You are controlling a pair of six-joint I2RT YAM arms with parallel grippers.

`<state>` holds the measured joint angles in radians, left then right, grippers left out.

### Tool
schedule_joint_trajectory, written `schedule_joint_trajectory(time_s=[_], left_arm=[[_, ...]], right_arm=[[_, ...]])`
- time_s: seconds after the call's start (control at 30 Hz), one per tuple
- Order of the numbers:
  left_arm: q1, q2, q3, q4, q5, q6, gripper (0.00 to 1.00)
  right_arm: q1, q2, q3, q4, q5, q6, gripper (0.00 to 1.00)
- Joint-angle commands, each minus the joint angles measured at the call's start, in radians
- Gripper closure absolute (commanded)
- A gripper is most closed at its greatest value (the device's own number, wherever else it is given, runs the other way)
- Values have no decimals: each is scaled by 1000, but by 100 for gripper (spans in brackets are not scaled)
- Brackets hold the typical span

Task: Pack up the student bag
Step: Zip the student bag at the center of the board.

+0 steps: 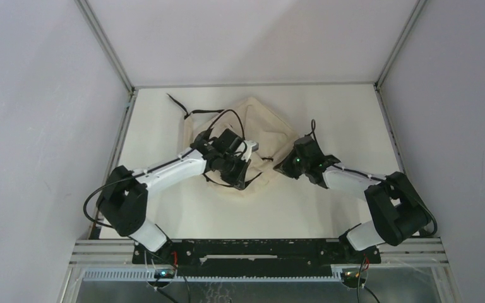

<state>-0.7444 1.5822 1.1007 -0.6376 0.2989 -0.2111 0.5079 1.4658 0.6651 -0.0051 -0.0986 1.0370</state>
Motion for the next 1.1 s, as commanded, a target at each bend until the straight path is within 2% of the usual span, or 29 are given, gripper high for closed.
schedule_joint_trajectory(time_s=[0.0,0.03,0.07,0.13,0.27,0.5,0.57,0.63,0.67,0.7,0.73,0.77,1.07], left_arm=[[6,-88,-15,-27,9,-15,100],[5,-92,-14,-27,15,-17,100],[5,-94,-10,-26,25,-19,100],[6,-100,-4,-18,45,-27,100],[5,-108,10,-13,66,-33,100],[6,-109,4,-4,95,-35,100],[5,-115,-1,1,104,-36,100],[5,-122,-7,5,108,-37,100],[6,-124,-10,5,108,-37,100],[5,-127,-13,6,106,-37,100],[6,-131,-18,6,98,-37,100],[6,-135,-23,6,90,-36,100],[56,-162,-79,4,82,-30,100]], right_arm=[[-15,-64,12,30,-34,-58,95],[-9,-68,13,40,-55,-55,81],[2,-69,13,49,-74,-47,58],[31,-67,13,57,-100,-10,41],[113,-47,13,68,-115,89,32],[197,34,52,74,-111,169,31],[195,86,75,92,-138,178,33],[200,124,91,114,-140,179,39],[199,141,95,126,-142,177,49],[196,148,96,132,-142,177,66],[194,149,96,126,-133,178,88],[192,144,96,116,-122,171,100],[121,17,37,10,-31,82,100]])
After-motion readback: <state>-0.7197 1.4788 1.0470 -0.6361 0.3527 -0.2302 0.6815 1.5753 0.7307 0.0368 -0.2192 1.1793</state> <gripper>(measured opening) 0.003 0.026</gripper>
